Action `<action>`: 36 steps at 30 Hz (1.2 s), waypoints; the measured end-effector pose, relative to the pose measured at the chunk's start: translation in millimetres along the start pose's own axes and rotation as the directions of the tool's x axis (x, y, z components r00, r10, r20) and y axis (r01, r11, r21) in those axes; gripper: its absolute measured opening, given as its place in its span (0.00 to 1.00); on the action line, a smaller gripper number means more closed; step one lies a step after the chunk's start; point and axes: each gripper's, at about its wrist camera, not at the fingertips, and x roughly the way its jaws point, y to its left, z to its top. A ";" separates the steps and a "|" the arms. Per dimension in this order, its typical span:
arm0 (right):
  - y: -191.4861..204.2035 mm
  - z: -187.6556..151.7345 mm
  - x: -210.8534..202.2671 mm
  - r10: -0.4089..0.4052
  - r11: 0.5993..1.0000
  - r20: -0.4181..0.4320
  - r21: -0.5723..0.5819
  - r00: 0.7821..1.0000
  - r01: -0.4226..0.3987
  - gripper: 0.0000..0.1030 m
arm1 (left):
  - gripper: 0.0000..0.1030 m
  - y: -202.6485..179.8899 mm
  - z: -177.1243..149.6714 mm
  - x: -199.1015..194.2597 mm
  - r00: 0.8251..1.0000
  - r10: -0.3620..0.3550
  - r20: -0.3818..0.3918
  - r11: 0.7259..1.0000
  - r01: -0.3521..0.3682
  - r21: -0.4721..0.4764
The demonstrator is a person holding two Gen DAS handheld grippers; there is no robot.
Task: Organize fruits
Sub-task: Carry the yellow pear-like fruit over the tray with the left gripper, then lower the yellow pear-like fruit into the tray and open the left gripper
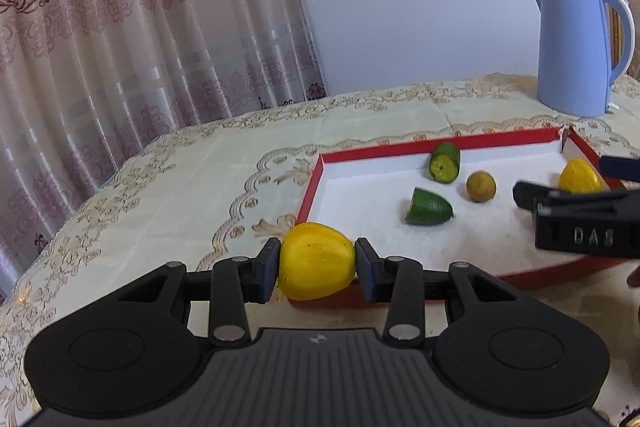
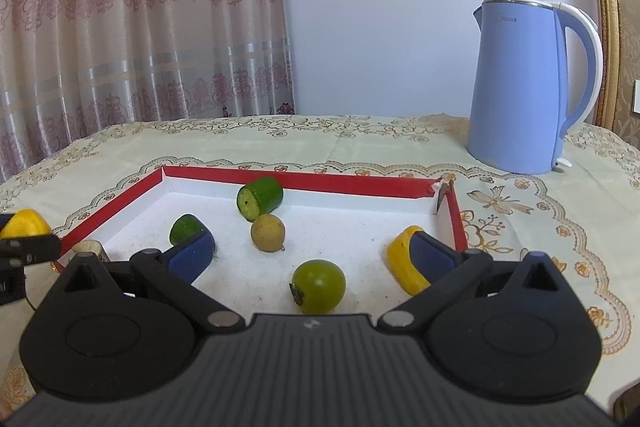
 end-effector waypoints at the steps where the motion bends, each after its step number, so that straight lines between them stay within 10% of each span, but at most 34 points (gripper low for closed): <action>1: -0.1 0.1 0.2 0.002 1.000 0.000 0.002 1.000 -0.002 1.00 | 0.38 0.5 3.8 1.4 1.000 -0.002 0.003 1.000 0.002 0.002; 19: -8.4 0.9 1.8 -0.012 0.999 -0.015 0.031 1.000 0.012 1.00 | 0.38 -9.4 54.9 87.1 0.991 -0.099 -0.093 0.995 0.099 0.002; 25: -12.5 1.9 2.5 -0.021 0.999 -0.020 0.041 1.000 0.022 1.00 | 0.38 1.5 44.3 81.4 0.958 -0.286 -0.006 0.958 0.286 -0.006; 31: -10.4 3.1 -1.6 -0.007 1.000 -0.005 0.027 1.000 0.007 1.00 | 0.38 0.9 38.6 65.6 0.942 -0.318 0.107 0.947 0.310 0.087; 36: -7.7 1.9 -1.1 -0.001 1.000 -0.010 0.015 1.000 0.002 1.00 | 0.68 -9.3 47.3 76.7 0.955 -0.278 0.100 0.958 0.268 0.105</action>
